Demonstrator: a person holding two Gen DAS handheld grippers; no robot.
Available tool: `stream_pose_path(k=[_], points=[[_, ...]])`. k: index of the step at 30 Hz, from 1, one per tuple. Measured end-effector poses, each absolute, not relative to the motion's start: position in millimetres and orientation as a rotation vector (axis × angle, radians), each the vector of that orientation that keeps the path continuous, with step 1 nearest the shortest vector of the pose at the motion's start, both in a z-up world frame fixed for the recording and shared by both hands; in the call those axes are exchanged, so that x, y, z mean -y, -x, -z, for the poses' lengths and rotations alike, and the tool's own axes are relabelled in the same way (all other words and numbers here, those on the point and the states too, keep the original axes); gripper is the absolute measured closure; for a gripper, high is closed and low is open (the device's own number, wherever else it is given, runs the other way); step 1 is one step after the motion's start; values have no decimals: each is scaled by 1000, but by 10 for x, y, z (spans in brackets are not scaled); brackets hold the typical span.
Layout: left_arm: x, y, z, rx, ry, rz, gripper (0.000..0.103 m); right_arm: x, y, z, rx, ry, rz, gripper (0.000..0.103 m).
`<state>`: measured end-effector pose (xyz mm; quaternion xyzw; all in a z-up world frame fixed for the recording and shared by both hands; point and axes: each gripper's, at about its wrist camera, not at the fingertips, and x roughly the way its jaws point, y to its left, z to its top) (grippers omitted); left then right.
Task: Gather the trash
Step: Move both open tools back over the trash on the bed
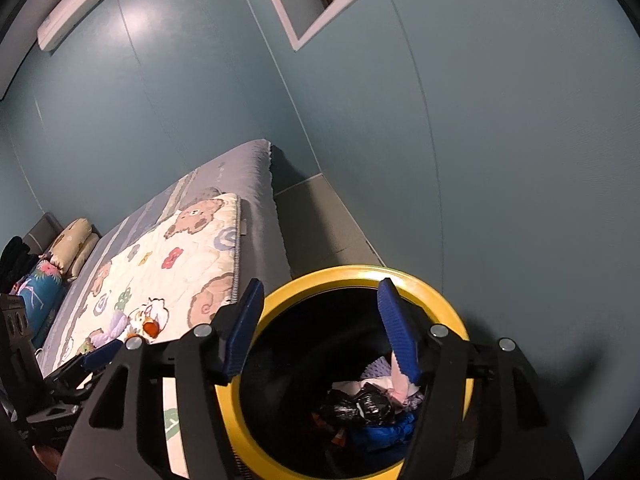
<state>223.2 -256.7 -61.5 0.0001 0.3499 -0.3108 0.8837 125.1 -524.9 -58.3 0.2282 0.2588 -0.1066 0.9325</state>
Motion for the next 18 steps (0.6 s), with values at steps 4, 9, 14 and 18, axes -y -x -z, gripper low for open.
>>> stream_pose_path(k=[4, 9, 14, 18], points=[[2308, -2229, 545, -703, 20, 601, 9, 5080, -1283, 481, -521, -450, 186, 44], [1950, -2218, 457, -665, 38, 537, 8, 4812, -1348, 334, -504, -421, 135, 40], [1563, -2225, 381, -636, 51, 473, 8, 4498, -1460, 216, -501, -385, 74, 37], [1242, -2257, 359, -628, 59, 416, 8, 4224, -1573, 142, -494, -352, 22, 36]])
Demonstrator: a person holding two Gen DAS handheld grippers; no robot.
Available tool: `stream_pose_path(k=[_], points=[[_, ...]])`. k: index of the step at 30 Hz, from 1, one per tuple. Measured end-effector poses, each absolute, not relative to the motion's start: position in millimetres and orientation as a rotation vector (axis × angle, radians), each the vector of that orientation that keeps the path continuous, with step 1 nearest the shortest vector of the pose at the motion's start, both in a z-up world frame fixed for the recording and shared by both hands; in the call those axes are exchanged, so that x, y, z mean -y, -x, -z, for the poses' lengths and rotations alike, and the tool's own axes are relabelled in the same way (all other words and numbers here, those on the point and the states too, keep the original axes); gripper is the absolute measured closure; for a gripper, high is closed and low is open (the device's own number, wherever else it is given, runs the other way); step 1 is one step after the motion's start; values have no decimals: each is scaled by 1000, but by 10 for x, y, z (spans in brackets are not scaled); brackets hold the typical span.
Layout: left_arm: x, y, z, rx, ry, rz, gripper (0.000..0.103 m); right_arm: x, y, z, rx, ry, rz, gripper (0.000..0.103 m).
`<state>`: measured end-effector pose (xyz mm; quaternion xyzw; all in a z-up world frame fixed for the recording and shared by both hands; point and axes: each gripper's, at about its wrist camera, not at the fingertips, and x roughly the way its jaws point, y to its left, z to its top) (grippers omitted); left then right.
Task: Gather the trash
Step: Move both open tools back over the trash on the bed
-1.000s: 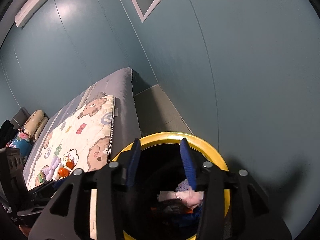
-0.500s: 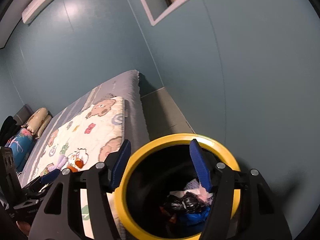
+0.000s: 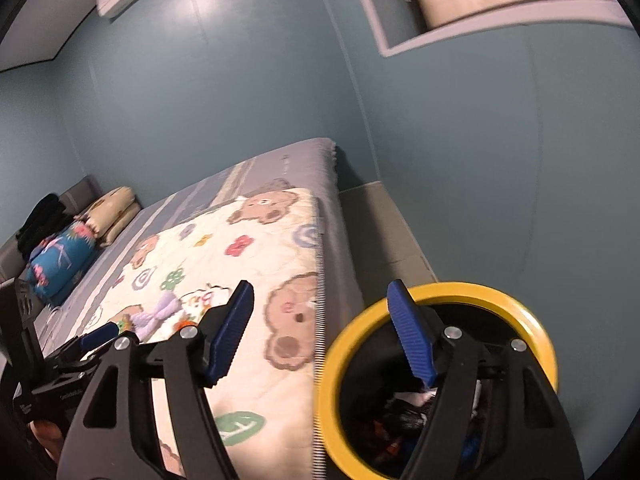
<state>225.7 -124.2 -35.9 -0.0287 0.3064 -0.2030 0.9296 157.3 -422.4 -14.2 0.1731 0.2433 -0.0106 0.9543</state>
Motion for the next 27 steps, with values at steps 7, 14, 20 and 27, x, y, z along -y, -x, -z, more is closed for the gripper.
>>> stream_pose_path(k=[7, 14, 20, 27], points=[[718, -2345, 382, -623, 62, 312, 8, 3715, -1868, 67, -493, -319, -71, 34], [170, -2463, 495, -644, 91, 211, 8, 3249, -2259, 94, -521, -297, -137, 33], [-182, -2574, 656, -674, 109, 147, 8, 2899, -2622, 201, -558, -273, -174, 32], [-471, -2761, 946, -726, 131, 86, 8, 2522, -3010, 420, -615, -239, -208, 32]])
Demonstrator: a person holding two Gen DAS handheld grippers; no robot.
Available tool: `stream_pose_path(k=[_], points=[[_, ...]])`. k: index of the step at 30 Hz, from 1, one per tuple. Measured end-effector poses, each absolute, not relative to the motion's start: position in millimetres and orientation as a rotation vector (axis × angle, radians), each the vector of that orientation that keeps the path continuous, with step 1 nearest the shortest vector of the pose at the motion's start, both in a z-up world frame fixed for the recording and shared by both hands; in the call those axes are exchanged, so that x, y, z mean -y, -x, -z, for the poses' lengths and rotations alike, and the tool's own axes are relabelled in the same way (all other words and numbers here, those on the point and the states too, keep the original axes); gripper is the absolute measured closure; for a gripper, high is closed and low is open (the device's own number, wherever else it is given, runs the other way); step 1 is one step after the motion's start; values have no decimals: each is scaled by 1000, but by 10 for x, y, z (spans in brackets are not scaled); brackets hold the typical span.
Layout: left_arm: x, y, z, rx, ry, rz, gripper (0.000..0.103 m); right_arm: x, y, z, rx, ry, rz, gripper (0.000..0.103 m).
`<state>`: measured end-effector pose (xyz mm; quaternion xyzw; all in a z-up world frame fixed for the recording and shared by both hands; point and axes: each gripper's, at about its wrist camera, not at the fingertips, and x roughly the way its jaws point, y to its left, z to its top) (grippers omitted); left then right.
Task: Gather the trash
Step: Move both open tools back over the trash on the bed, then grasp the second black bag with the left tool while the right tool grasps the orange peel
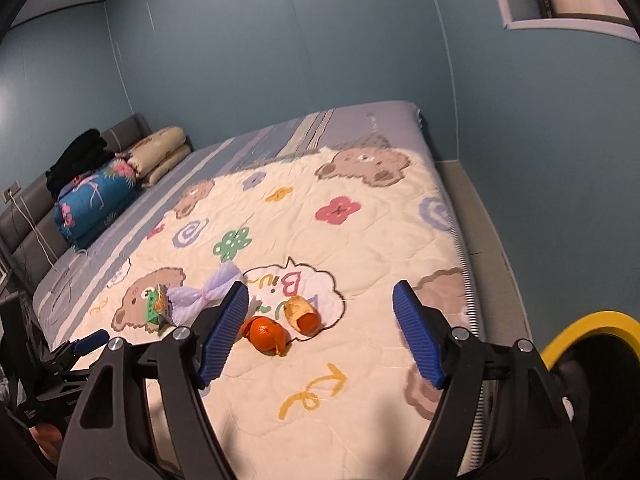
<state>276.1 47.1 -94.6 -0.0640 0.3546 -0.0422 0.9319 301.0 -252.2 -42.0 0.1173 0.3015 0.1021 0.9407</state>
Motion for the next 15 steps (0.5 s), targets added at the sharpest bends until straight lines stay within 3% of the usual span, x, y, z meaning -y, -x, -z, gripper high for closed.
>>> stream_pose_path(k=[15], points=[[-708, -3141, 1592, -825, 178, 37, 8, 1968, -3854, 1292, -787, -151, -204, 32]])
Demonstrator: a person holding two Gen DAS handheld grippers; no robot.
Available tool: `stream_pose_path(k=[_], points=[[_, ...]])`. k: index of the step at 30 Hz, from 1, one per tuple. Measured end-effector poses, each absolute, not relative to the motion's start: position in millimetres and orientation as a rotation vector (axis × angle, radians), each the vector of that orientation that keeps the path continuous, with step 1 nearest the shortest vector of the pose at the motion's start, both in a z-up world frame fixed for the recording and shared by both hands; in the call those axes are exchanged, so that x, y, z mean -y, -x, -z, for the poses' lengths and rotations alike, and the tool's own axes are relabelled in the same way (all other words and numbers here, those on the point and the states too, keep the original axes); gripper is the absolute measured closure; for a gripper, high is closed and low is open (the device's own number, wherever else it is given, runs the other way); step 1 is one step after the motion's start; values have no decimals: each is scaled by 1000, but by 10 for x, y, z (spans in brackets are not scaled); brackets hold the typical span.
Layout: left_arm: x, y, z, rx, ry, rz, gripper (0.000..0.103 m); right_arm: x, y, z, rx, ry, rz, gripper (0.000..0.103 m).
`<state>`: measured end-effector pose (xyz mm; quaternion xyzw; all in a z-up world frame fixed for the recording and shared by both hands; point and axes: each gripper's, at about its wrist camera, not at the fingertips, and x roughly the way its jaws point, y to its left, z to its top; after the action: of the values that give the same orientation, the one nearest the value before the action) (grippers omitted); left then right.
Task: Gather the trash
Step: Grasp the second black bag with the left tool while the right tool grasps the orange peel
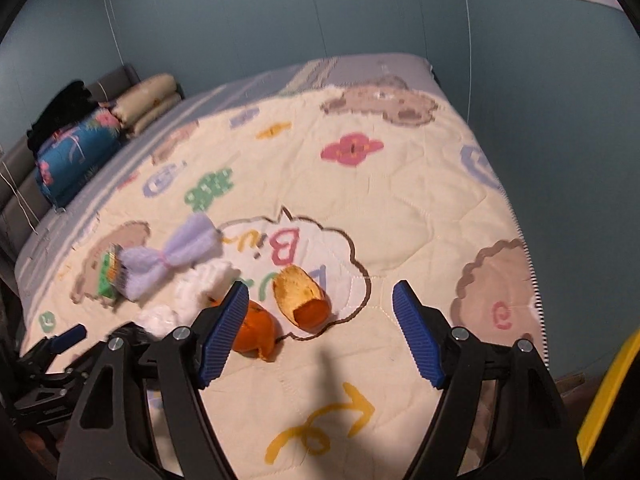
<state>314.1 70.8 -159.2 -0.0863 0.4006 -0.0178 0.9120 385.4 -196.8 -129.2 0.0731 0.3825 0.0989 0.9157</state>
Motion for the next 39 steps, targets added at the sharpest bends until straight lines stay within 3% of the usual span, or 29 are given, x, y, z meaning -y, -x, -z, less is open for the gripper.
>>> stream_pose_path(k=[7, 12, 14, 16, 21, 22, 29, 39], points=[[-679, -3240, 1765, -858, 193, 50, 8, 1820, -4104, 1597, -864, -101, -187, 33], [-653, -3252, 1837, -859, 173, 50, 8, 1793, -4201, 1712, -891, -107, -185, 38], [-652, -3253, 1850, -860, 177, 59, 10, 1789, -4229, 1741, -899, -109, -186, 45], [-642, -3250, 1858, -858, 175, 67, 17, 1783, -4266, 1780, -909, -105, -184, 53], [-614, -3244, 1877, -862, 183, 96, 49, 1754, -4296, 1835, -925, -101, -186, 77], [-607, -3239, 1877, -860, 183, 99, 50, 1739, -4307, 1859, -936, -98, -191, 83], [-595, -3182, 1811, -841, 192, 132, 56, 1717, -4287, 1846, -936, -86, -164, 91], [-663, -3000, 1614, -820, 223, 150, 56, 1888, -4104, 1599, -893, -146, -173, 92]])
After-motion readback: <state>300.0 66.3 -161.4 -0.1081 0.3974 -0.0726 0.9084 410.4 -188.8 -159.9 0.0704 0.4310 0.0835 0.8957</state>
